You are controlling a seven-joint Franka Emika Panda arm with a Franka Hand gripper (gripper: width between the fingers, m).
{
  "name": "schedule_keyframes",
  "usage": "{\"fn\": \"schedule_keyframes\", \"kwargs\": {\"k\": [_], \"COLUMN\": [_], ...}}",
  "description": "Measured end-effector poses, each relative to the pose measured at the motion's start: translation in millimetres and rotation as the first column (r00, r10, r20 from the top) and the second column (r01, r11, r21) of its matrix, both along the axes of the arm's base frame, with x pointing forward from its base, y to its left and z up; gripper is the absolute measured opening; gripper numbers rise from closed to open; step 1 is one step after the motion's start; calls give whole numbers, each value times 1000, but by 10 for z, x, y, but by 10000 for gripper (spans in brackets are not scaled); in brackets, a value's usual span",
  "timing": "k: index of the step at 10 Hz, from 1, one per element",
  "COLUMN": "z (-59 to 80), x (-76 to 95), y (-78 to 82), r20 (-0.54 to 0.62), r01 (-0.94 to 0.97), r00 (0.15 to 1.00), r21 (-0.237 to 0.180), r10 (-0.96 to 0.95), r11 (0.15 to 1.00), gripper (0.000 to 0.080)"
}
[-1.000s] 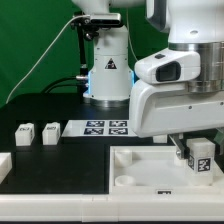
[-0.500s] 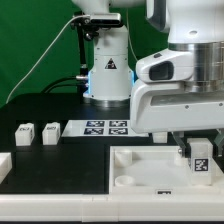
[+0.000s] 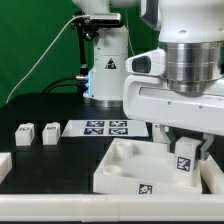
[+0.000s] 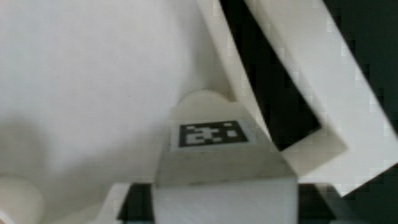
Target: Assemble one leg
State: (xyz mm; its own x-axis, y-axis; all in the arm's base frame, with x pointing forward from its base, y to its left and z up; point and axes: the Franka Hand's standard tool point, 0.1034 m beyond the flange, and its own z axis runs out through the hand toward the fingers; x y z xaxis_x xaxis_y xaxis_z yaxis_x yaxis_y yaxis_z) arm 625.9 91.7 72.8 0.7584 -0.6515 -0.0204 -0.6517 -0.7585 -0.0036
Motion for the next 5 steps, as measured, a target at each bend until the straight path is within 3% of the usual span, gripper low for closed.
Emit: {"fn": "schedule_keyframes", "kwargs": {"k": [3,4,5], "z": [9,7,7], "x": [-10,-10,-9], "y": [-132,-125,-121], "r20": [-3,-3,-2], "r01": [134,136,136], "r00": [991,991,991], "r21": [-40,-37,-36], "r10": [-134,-136,-137], "r11": [990,990,990], "gripper": [306,392,392]}}
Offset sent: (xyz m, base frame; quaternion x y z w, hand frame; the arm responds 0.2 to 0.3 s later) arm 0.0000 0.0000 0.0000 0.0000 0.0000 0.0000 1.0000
